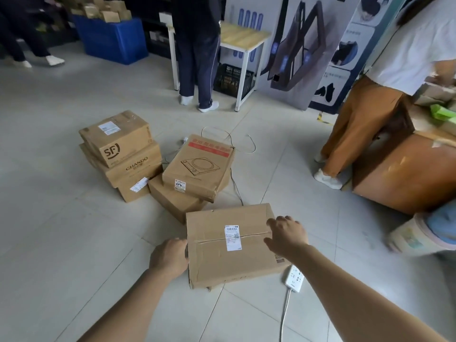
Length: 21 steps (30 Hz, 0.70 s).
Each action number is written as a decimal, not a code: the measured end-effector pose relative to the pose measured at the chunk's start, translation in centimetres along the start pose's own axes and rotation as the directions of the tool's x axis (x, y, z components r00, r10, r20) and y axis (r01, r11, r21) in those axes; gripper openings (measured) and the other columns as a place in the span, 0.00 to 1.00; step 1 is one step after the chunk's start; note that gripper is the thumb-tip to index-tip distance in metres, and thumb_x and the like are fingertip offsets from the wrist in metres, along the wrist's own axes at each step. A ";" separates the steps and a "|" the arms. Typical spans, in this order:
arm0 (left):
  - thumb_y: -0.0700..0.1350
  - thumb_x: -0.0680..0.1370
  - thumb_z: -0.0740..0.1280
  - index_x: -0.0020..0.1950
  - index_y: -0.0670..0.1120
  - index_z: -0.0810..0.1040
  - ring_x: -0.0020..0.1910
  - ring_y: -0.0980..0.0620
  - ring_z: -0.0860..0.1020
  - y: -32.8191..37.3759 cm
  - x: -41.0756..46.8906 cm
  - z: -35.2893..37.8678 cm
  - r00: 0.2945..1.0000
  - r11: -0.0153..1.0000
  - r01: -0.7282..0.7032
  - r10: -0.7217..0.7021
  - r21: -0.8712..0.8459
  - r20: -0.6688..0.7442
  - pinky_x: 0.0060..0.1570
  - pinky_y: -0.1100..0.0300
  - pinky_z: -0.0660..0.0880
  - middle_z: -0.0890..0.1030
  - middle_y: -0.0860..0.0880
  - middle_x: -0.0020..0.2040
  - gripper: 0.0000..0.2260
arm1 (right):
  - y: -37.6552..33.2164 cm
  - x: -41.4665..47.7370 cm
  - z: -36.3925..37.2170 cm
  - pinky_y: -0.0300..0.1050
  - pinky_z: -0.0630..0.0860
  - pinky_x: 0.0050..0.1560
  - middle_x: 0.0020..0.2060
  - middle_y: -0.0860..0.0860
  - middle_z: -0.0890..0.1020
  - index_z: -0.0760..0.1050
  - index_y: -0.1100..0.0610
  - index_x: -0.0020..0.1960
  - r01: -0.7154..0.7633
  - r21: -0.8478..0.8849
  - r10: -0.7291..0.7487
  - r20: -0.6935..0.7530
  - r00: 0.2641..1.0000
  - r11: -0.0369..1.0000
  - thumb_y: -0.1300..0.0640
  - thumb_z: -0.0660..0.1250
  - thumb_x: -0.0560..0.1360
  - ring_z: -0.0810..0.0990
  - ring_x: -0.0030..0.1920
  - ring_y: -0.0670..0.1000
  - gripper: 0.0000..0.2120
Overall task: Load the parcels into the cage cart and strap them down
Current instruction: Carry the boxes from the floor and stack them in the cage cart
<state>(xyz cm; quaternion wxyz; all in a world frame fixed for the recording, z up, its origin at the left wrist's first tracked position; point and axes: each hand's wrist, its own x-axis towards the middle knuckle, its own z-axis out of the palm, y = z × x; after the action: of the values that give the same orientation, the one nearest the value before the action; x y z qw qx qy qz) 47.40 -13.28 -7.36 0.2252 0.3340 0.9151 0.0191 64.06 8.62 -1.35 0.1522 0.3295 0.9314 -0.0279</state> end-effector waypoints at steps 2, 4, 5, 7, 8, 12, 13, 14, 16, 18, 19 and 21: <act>0.50 0.78 0.64 0.69 0.49 0.72 0.65 0.48 0.73 1.3 2.0 1.2 1.000 1.000 0.019 -0.019 -0.010 0.020 0.59 0.57 0.72 0.74 0.50 0.67 0.19 | 1.7 1.8 1.5 0.46 0.68 0.62 0.61 0.51 0.76 0.69 0.52 0.68 -0.011 0.007 0.011 0.040 0.999 1.000 0.46 0.62 0.77 0.70 0.65 0.54 0.21; 0.49 0.78 0.64 0.68 0.48 0.72 0.65 0.48 0.74 2.3 4.2 2.4 0.998 0.998 0.050 -0.049 -0.025 0.051 0.58 0.56 0.73 0.74 0.49 0.67 0.18 | 3.1 3.6 2.9 0.47 0.68 0.61 0.61 0.51 0.76 0.70 0.53 0.68 -0.022 0.017 0.021 0.080 0.997 1.000 0.46 0.62 0.77 0.71 0.64 0.54 0.21; 0.49 0.78 0.64 0.68 0.48 0.72 0.64 0.47 0.74 2.7 5.3 3.1 0.996 0.997 0.066 -0.064 -0.033 0.064 0.57 0.56 0.74 0.75 0.49 0.66 0.18 | 3.7 4.5 3.7 0.47 0.68 0.61 0.60 0.51 0.76 0.70 0.53 0.67 -0.028 0.021 0.026 0.098 0.995 0.999 0.45 0.62 0.77 0.71 0.64 0.54 0.21; 0.50 0.78 0.64 0.65 0.48 0.74 0.60 0.48 0.76 3.3 7.5 4.4 0.990 0.994 0.099 -0.093 -0.047 0.104 0.53 0.56 0.75 0.77 0.49 0.62 0.17 | 5.0 6.6 5.3 0.47 0.68 0.62 0.60 0.51 0.76 0.70 0.53 0.67 -0.046 0.032 0.041 0.143 0.989 0.998 0.45 0.62 0.77 0.71 0.64 0.53 0.21; 0.50 0.78 0.64 0.64 0.49 0.75 0.58 0.48 0.76 3.5 8.7 5.0 0.986 0.992 0.114 -0.106 -0.055 0.125 0.51 0.56 0.76 0.78 0.49 0.60 0.16 | 5.7 7.6 6.1 0.47 0.68 0.62 0.60 0.51 0.76 0.70 0.53 0.67 -0.057 0.035 0.050 0.169 0.984 0.998 0.45 0.62 0.77 0.71 0.64 0.53 0.21; 0.50 0.77 0.65 0.60 0.48 0.76 0.52 0.49 0.78 3.6 13.7 7.6 0.972 0.982 0.167 -0.150 -0.084 0.183 0.49 0.55 0.77 0.79 0.50 0.54 0.13 | 8.2 12.3 9.5 0.49 0.68 0.64 0.60 0.51 0.76 0.70 0.53 0.67 -0.102 0.044 0.087 0.257 0.962 0.994 0.45 0.62 0.78 0.71 0.64 0.54 0.21; 0.50 0.77 0.64 0.60 0.47 0.76 0.52 0.49 0.78 3.6 15.1 8.4 0.967 0.979 0.182 -0.162 -0.088 0.197 0.49 0.54 0.77 0.79 0.50 0.54 0.14 | 8.8 13.5 10.4 0.48 0.68 0.64 0.60 0.51 0.76 0.71 0.53 0.67 -0.112 0.050 0.095 0.270 0.958 0.992 0.45 0.62 0.77 0.71 0.64 0.53 0.20; 0.50 0.77 0.64 0.60 0.46 0.76 0.53 0.48 0.77 3.6 16.2 9.0 0.961 0.976 0.199 -0.175 -0.094 0.214 0.49 0.54 0.77 0.79 0.50 0.55 0.14 | 9.3 14.6 11.1 0.48 0.69 0.63 0.60 0.51 0.76 0.71 0.52 0.66 -0.126 0.061 0.103 0.283 0.954 0.990 0.46 0.62 0.77 0.71 0.64 0.53 0.20; 0.50 0.77 0.64 0.62 0.45 0.76 0.56 0.48 0.77 3.6 18.3 10.2 0.952 0.968 0.227 -0.198 -0.104 0.235 0.50 0.55 0.76 0.79 0.49 0.58 0.16 | 10.2 16.9 12.7 0.47 0.70 0.62 0.60 0.51 0.76 0.71 0.52 0.66 -0.150 0.089 0.119 0.293 0.949 0.985 0.46 0.62 0.78 0.71 0.64 0.53 0.20; 0.50 0.77 0.65 0.64 0.45 0.75 0.58 0.46 0.77 3.6 20.3 11.4 0.941 0.962 0.259 -0.229 -0.093 0.248 0.51 0.54 0.75 0.78 0.48 0.60 0.17 | 10.9 19.0 14.4 0.48 0.70 0.62 0.60 0.51 0.76 0.70 0.52 0.67 -0.171 0.107 0.131 0.306 0.943 0.979 0.45 0.62 0.78 0.71 0.64 0.53 0.20; 0.49 0.77 0.65 0.64 0.44 0.75 0.59 0.46 0.76 3.6 21.3 12.2 0.937 0.958 0.273 -0.244 -0.088 0.251 0.52 0.54 0.75 0.78 0.47 0.61 0.17 | 11.2 20.0 15.3 0.47 0.70 0.62 0.60 0.51 0.76 0.70 0.52 0.67 -0.181 0.114 0.138 0.314 0.940 0.977 0.46 0.62 0.78 0.71 0.64 0.53 0.20; 0.48 0.77 0.64 0.65 0.43 0.74 0.60 0.44 0.75 3.6 23.1 13.9 0.926 0.953 0.292 -0.261 -0.081 0.274 0.54 0.53 0.75 0.77 0.45 0.62 0.18 | 12.0 22.0 17.3 0.47 0.70 0.61 0.60 0.52 0.77 0.71 0.53 0.67 -0.208 0.122 0.157 0.333 0.930 0.970 0.46 0.63 0.77 0.72 0.64 0.54 0.20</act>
<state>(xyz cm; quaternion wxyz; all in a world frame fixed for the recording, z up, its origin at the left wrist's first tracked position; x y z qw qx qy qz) 39.83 2.19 -28.37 0.3636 0.1868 0.9126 -0.0019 59.92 28.64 -23.84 0.2777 0.4169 0.8542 -0.1393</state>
